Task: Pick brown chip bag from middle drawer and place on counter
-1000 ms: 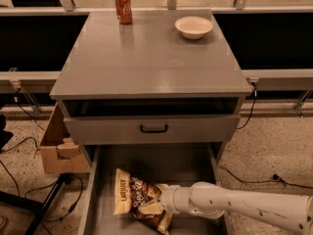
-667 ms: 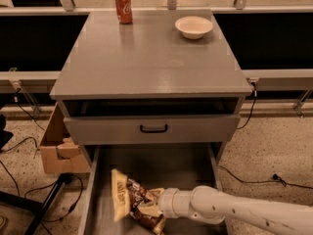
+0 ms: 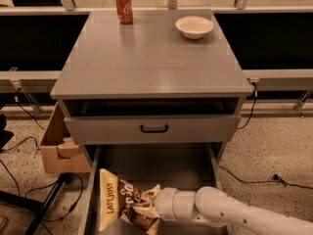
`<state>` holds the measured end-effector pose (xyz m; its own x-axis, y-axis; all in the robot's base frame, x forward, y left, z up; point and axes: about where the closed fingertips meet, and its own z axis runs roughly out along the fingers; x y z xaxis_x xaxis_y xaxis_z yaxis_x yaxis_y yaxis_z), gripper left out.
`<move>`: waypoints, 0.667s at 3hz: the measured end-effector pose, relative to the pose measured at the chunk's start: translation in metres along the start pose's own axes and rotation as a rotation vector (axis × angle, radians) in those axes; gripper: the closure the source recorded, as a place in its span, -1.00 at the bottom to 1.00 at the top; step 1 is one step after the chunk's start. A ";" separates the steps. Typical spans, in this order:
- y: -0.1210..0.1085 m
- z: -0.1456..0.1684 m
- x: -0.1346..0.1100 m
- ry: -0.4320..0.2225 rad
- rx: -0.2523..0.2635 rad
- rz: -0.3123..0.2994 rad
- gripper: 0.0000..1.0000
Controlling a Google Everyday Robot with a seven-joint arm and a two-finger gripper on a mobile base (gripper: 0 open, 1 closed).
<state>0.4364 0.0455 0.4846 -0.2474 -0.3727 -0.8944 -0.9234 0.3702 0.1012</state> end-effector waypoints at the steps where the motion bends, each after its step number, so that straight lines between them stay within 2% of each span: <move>1: 0.004 -0.029 -0.028 -0.001 -0.014 -0.046 1.00; 2: 0.015 -0.055 -0.060 0.051 -0.034 -0.068 1.00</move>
Offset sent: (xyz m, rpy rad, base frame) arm -0.0035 -0.0548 0.1862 -0.2547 -0.1135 0.0914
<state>0.4217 0.0266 0.5632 -0.1978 -0.4387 -0.8766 -0.9477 0.3140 0.0567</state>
